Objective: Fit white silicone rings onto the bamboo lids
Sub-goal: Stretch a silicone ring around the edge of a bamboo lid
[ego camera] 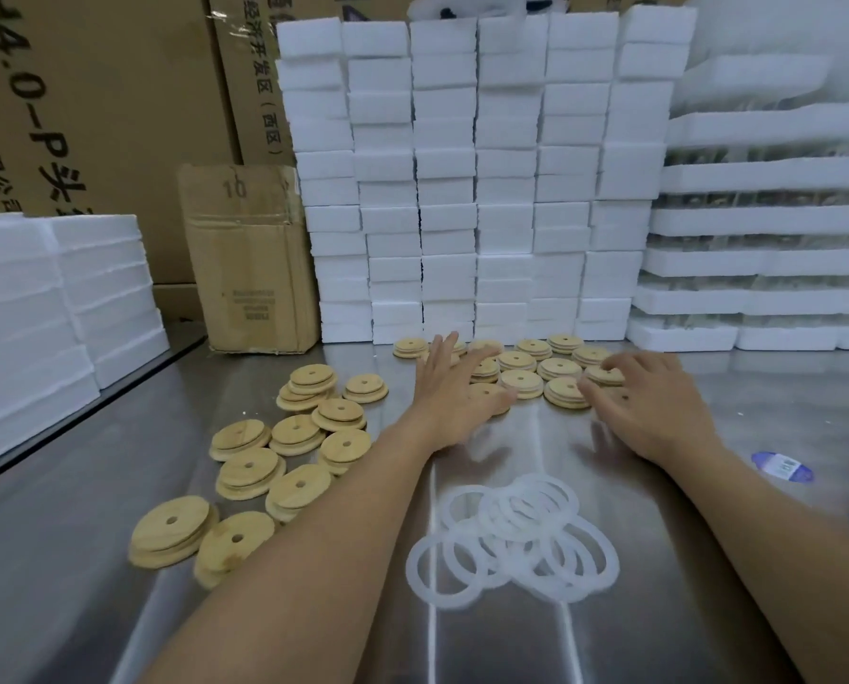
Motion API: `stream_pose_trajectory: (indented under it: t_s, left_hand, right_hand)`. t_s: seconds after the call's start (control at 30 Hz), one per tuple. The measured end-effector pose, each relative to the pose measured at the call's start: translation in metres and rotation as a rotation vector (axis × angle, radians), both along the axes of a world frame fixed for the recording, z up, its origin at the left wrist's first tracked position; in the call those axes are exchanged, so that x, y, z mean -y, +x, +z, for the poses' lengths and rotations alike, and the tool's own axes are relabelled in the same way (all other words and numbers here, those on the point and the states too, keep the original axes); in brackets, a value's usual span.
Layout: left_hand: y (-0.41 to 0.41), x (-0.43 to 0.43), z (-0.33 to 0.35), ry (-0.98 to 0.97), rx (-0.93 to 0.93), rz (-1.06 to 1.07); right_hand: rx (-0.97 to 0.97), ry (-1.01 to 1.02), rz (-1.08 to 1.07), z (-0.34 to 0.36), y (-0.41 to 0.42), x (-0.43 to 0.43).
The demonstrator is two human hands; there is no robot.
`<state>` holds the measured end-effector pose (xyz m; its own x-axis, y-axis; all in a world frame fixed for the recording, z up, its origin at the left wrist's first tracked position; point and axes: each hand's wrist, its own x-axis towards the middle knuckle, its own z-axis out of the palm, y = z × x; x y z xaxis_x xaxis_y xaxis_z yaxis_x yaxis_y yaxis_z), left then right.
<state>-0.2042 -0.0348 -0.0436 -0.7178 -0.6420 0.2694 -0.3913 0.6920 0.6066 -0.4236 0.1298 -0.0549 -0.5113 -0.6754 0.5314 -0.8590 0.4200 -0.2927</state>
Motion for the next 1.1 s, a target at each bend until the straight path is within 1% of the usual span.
stream_pose_trajectory:
  t_s: [0.07,0.1,0.13,0.17,0.23,0.27,0.3,0.37,0.4,0.43,0.47,0.57,0.67,0.8,0.87,0.9,0.93,1.0,1.03,1.07,1.1]
  left_hand:
    - [0.012,-0.018,0.005,0.141,-0.134,0.028]
    - [0.021,-0.023,0.008,0.138,-0.179,0.032]
    - [0.033,-0.027,0.012,0.059,-0.200,0.045]
    - [0.048,-0.027,0.016,-0.063,-0.210,0.074]
    - [0.084,-0.015,0.027,-0.285,-0.184,0.195]
    - [0.101,-0.003,0.033,-0.325,-0.111,0.284]
    - [0.116,0.009,0.037,-0.311,0.004,0.384]
    - [0.141,0.032,0.038,-0.172,0.292,0.559]
    - [0.149,0.041,0.035,-0.111,0.393,0.591]
    - [0.155,0.048,0.031,-0.088,0.441,0.585]
    - [0.158,0.054,0.028,-0.093,0.440,0.564]
    - [0.160,0.065,0.024,-0.133,0.304,0.552]
    - [0.158,0.063,0.027,-0.131,0.237,0.589]
    - [0.156,0.039,0.031,-0.279,0.172,0.616]
    - [0.156,0.020,0.035,-0.256,0.060,0.575]
    - [0.155,0.009,0.036,-0.182,-0.052,0.533]
    - [0.152,-0.004,0.037,-0.065,-0.201,0.482]
    - [0.145,-0.035,0.034,0.247,-0.506,0.364]
    - [0.143,-0.052,0.026,0.394,-0.601,0.313]
    - [0.142,-0.066,0.016,0.503,-0.649,0.269]
    - [0.140,-0.079,0.004,0.566,-0.659,0.235]
  right_hand:
    - [0.020,0.037,-0.018,-0.002,0.009,-0.015]
    - [0.032,0.042,-0.024,-0.002,0.014,-0.024]
    - [0.046,0.042,-0.030,-0.001,0.019,-0.032]
    - [0.058,0.041,-0.033,0.000,0.025,-0.039]
    - [0.063,0.040,-0.033,-0.001,0.035,-0.050]
    - [0.060,0.038,-0.040,-0.002,0.038,-0.055]
    - [0.057,0.044,-0.051,-0.003,0.041,-0.060]
    - [0.037,0.071,-0.056,-0.005,0.047,-0.066]
    - [0.033,0.070,-0.056,-0.005,0.048,-0.068]
    - [0.038,0.060,-0.060,-0.005,0.049,-0.068]
    - [0.047,0.050,-0.062,-0.004,0.050,-0.069]
    - [0.057,0.036,-0.033,-0.005,0.050,-0.068]
    - [0.090,0.053,0.011,-0.002,0.048,-0.069]
    - [0.093,0.032,0.092,0.007,0.061,-0.068]
    - [0.110,-0.014,0.186,0.017,0.079,-0.065]
    - [0.127,-0.030,0.266,0.022,0.090,-0.062]
    - [0.154,-0.020,0.352,0.026,0.102,-0.059]
    - [0.214,0.084,0.482,0.030,0.126,-0.056]
    - [0.247,0.152,0.518,0.030,0.135,-0.055]
    - [0.278,0.212,0.539,0.029,0.142,-0.054]
    - [0.296,0.257,0.551,0.029,0.146,-0.053]
